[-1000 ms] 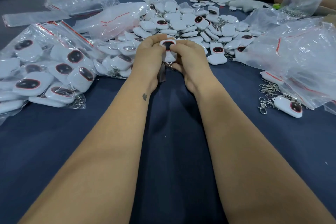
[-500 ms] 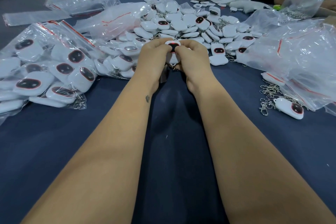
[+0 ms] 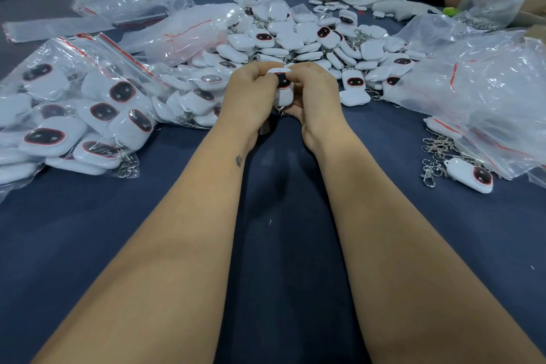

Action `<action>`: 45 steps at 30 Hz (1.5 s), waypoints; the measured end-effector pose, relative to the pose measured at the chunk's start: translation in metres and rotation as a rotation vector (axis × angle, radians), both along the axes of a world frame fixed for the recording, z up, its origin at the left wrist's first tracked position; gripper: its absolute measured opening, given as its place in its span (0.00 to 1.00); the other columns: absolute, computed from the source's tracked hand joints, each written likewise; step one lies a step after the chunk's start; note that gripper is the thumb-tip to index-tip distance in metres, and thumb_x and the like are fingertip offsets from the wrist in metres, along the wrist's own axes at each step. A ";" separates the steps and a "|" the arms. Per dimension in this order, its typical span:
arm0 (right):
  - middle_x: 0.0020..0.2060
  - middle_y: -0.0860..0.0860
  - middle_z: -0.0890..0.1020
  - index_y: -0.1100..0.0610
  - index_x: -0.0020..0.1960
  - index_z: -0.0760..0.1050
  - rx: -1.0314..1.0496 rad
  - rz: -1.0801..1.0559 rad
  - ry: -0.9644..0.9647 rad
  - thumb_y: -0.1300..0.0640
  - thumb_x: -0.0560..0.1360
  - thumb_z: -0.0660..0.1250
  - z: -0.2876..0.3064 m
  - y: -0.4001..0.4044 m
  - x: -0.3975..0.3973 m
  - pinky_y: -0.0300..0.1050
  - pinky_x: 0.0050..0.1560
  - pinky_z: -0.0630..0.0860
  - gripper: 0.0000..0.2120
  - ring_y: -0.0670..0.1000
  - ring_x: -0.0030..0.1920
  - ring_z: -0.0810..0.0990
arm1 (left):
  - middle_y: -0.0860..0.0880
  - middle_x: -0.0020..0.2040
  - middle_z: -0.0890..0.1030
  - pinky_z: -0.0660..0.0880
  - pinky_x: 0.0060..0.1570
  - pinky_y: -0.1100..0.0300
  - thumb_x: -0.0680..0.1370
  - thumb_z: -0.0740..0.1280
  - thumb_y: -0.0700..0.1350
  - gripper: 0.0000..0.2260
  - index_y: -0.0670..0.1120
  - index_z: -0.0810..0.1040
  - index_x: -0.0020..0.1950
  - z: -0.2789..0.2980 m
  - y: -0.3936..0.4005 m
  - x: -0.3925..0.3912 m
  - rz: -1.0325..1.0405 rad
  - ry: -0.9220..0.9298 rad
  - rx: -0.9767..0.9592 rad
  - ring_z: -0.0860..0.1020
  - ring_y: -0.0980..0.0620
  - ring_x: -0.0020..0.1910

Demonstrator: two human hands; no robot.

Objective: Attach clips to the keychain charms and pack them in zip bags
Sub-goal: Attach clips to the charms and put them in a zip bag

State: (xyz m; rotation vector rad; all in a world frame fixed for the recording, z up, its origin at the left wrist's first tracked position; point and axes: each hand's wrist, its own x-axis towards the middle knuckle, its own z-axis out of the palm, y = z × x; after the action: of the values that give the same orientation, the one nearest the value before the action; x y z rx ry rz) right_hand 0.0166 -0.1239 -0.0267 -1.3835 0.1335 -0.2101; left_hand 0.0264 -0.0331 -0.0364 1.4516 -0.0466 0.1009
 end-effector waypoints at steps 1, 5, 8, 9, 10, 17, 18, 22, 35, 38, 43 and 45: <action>0.39 0.58 0.75 0.60 0.43 0.74 0.011 0.003 -0.005 0.67 0.75 0.61 0.000 0.000 -0.001 0.47 0.40 0.74 0.05 0.55 0.40 0.74 | 0.48 0.39 0.84 0.72 0.37 0.54 0.77 0.62 0.37 0.11 0.47 0.82 0.49 0.000 0.000 0.000 -0.002 -0.002 0.008 0.79 0.50 0.36; 0.39 0.58 0.75 0.60 0.43 0.74 0.020 0.002 -0.004 0.66 0.74 0.62 0.001 0.000 -0.001 0.48 0.40 0.73 0.04 0.55 0.40 0.73 | 0.47 0.42 0.85 0.73 0.39 0.54 0.77 0.63 0.36 0.11 0.45 0.82 0.53 0.001 0.001 -0.001 0.007 0.002 0.033 0.79 0.49 0.38; 0.40 0.58 0.75 0.60 0.43 0.74 0.012 -0.002 0.002 0.67 0.74 0.61 0.000 0.001 -0.001 0.50 0.43 0.73 0.05 0.55 0.40 0.73 | 0.46 0.42 0.84 0.73 0.38 0.54 0.77 0.61 0.36 0.12 0.45 0.82 0.53 0.001 0.000 -0.002 0.012 0.003 0.037 0.79 0.49 0.37; 0.40 0.58 0.75 0.60 0.43 0.74 0.004 -0.005 0.005 0.67 0.74 0.61 0.000 0.001 0.000 0.50 0.43 0.73 0.05 0.55 0.40 0.74 | 0.46 0.41 0.84 0.73 0.37 0.56 0.76 0.61 0.36 0.12 0.45 0.82 0.52 0.001 0.000 -0.002 0.013 0.000 0.027 0.79 0.50 0.36; 0.39 0.58 0.76 0.60 0.43 0.74 -0.013 -0.007 0.009 0.67 0.74 0.60 0.000 0.001 0.000 0.50 0.44 0.73 0.06 0.55 0.41 0.74 | 0.47 0.39 0.84 0.73 0.34 0.59 0.76 0.61 0.35 0.12 0.45 0.82 0.52 0.001 0.000 -0.003 0.011 0.000 0.004 0.79 0.51 0.35; 0.37 0.53 0.80 0.60 0.48 0.76 -0.075 -0.042 -0.072 0.67 0.73 0.66 -0.001 0.002 -0.001 0.47 0.45 0.75 0.06 0.51 0.41 0.78 | 0.50 0.41 0.81 0.74 0.38 0.62 0.77 0.60 0.35 0.12 0.47 0.80 0.52 0.008 0.000 -0.004 0.062 -0.042 -0.079 0.78 0.55 0.36; 0.36 0.51 0.80 0.60 0.49 0.77 -0.084 -0.055 -0.095 0.67 0.73 0.66 -0.001 0.002 -0.001 0.44 0.44 0.75 0.07 0.48 0.39 0.78 | 0.51 0.44 0.82 0.75 0.42 0.61 0.77 0.59 0.35 0.13 0.49 0.79 0.53 0.008 0.000 -0.005 0.079 -0.087 0.007 0.80 0.55 0.40; 0.37 0.48 0.80 0.55 0.47 0.74 -0.105 -0.101 -0.139 0.66 0.75 0.66 -0.001 0.001 -0.001 0.32 0.36 0.73 0.07 0.40 0.34 0.78 | 0.52 0.54 0.80 0.72 0.46 0.56 0.74 0.59 0.38 0.19 0.51 0.75 0.61 0.005 0.002 -0.014 0.277 -0.300 0.687 0.77 0.50 0.54; 0.41 0.56 0.76 0.56 0.49 0.68 0.031 -0.149 -0.161 0.64 0.78 0.66 -0.003 0.000 0.003 0.42 0.43 0.76 0.08 0.52 0.41 0.74 | 0.48 0.52 0.81 0.70 0.46 0.53 0.75 0.61 0.41 0.14 0.48 0.78 0.59 0.003 0.009 -0.012 0.422 -0.233 0.921 0.73 0.44 0.58; 0.43 0.57 0.78 0.58 0.50 0.68 0.113 -0.124 -0.151 0.69 0.76 0.65 0.001 0.002 0.004 0.48 0.51 0.81 0.09 0.54 0.42 0.79 | 0.47 0.53 0.80 0.73 0.50 0.50 0.74 0.61 0.41 0.15 0.48 0.79 0.58 0.006 0.012 -0.013 0.448 -0.233 0.814 0.74 0.44 0.58; 0.46 0.62 0.78 0.59 0.49 0.68 0.215 -0.038 -0.143 0.73 0.76 0.61 0.005 0.006 0.003 0.50 0.51 0.83 0.10 0.58 0.43 0.82 | 0.47 0.51 0.80 0.73 0.49 0.53 0.73 0.62 0.41 0.12 0.49 0.78 0.55 0.005 0.013 -0.010 0.452 -0.205 0.674 0.77 0.47 0.51; 0.46 0.61 0.79 0.58 0.50 0.69 0.217 -0.006 -0.126 0.73 0.75 0.62 0.004 0.006 0.002 0.48 0.51 0.81 0.11 0.57 0.44 0.80 | 0.49 0.48 0.80 0.73 0.48 0.53 0.73 0.61 0.39 0.11 0.49 0.77 0.52 0.005 0.013 -0.011 0.474 -0.210 0.577 0.77 0.48 0.48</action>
State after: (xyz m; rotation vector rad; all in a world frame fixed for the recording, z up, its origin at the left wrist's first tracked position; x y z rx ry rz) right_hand 0.0191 -0.1176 -0.0230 -1.1510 0.0539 -0.2790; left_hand 0.0158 -0.0203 -0.0312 2.0013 0.1075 0.6727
